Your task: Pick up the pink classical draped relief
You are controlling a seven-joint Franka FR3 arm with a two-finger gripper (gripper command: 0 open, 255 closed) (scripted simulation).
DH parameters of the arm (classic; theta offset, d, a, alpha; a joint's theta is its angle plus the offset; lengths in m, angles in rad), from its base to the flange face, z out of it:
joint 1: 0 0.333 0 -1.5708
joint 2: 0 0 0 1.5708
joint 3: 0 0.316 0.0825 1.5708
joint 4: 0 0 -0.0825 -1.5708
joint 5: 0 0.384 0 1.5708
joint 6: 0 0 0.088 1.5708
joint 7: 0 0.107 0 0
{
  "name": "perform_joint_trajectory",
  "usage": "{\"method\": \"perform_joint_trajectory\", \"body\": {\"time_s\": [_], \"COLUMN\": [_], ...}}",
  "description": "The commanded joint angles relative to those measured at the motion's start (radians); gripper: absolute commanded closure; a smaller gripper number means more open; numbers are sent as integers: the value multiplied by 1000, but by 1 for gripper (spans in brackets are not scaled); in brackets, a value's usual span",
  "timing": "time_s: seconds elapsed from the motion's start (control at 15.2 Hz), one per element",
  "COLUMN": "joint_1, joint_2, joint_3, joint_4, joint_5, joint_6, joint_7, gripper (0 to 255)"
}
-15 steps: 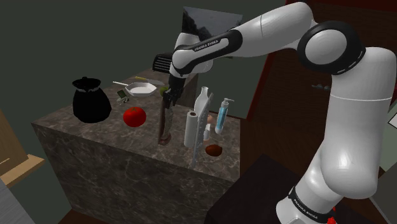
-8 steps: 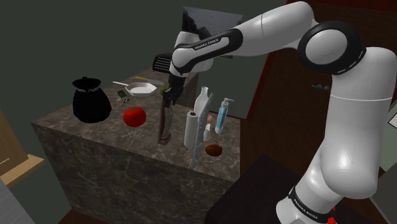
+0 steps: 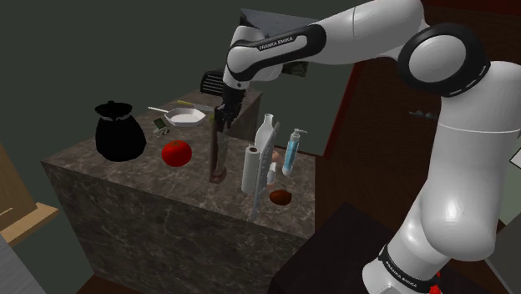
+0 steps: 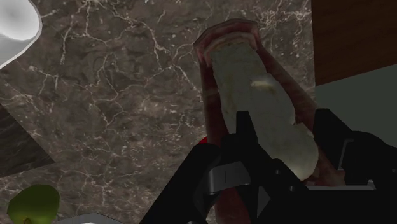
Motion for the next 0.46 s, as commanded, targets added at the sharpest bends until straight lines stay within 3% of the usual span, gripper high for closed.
{"method": "perform_joint_trajectory", "body": {"time_s": [0.0, 0.4], "joint_1": [0, -1], "joint_2": [-7, -19], "joint_3": [-1, -1], "joint_4": [20, 59], "joint_5": [-1, -4], "joint_6": [-25, -76], "joint_7": [2, 8], "gripper": [255, 255]}}
